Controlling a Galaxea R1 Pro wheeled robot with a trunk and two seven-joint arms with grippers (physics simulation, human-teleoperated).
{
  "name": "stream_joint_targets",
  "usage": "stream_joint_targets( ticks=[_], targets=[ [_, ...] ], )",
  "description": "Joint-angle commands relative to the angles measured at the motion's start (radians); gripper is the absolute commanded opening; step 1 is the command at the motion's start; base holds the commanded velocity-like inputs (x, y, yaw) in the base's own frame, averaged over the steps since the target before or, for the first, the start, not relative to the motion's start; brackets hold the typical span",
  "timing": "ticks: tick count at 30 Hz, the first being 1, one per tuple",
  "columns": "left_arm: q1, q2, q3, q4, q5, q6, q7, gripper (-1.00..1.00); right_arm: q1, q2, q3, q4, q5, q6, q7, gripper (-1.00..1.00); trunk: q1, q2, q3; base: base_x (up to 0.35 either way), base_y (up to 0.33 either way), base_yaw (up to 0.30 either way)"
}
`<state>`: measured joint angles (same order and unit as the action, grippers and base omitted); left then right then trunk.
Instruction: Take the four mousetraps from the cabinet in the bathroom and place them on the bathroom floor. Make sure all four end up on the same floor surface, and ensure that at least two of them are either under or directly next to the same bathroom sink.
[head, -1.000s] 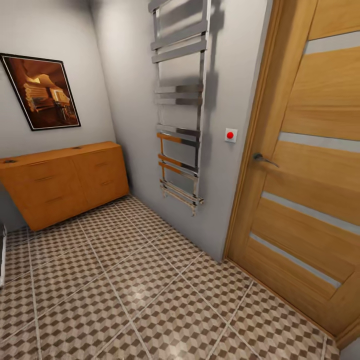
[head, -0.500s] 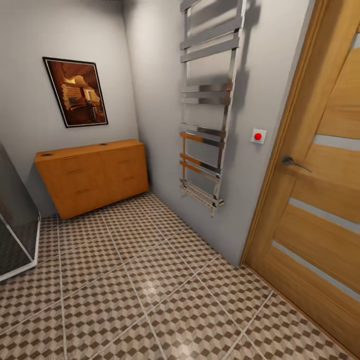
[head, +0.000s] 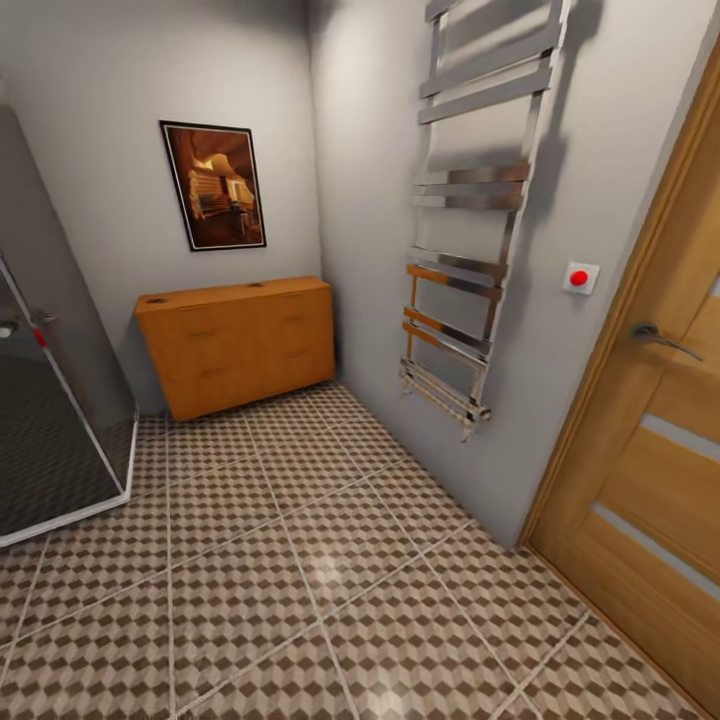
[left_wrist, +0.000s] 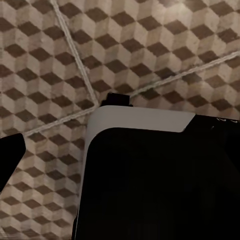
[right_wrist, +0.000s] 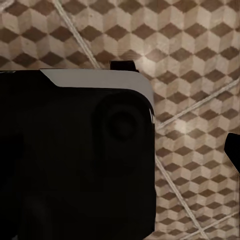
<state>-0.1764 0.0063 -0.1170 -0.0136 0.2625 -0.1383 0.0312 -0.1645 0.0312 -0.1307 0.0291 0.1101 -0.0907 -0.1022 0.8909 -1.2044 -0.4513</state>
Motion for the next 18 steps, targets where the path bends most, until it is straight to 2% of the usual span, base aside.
stream_joint_targets(
  ticks=[1,18],
  targets=[
    [-0.001,0.0,-0.009,0.001,0.007,-0.003,0.003,1.0,-0.001,0.0,-0.009,0.003,0.01,-0.006,-0.005,1.0,0.0,-0.001,-0.001,0.0,0.0,0.275],
    [-0.001,-0.001,-0.005,0.001,0.012,-0.003,0.003,1.0,-0.001,0.0,-0.009,0.003,0.008,-0.005,-0.006,1.0,0.0,-0.001,-0.001,0.0,0.0,0.266]
  ],
)
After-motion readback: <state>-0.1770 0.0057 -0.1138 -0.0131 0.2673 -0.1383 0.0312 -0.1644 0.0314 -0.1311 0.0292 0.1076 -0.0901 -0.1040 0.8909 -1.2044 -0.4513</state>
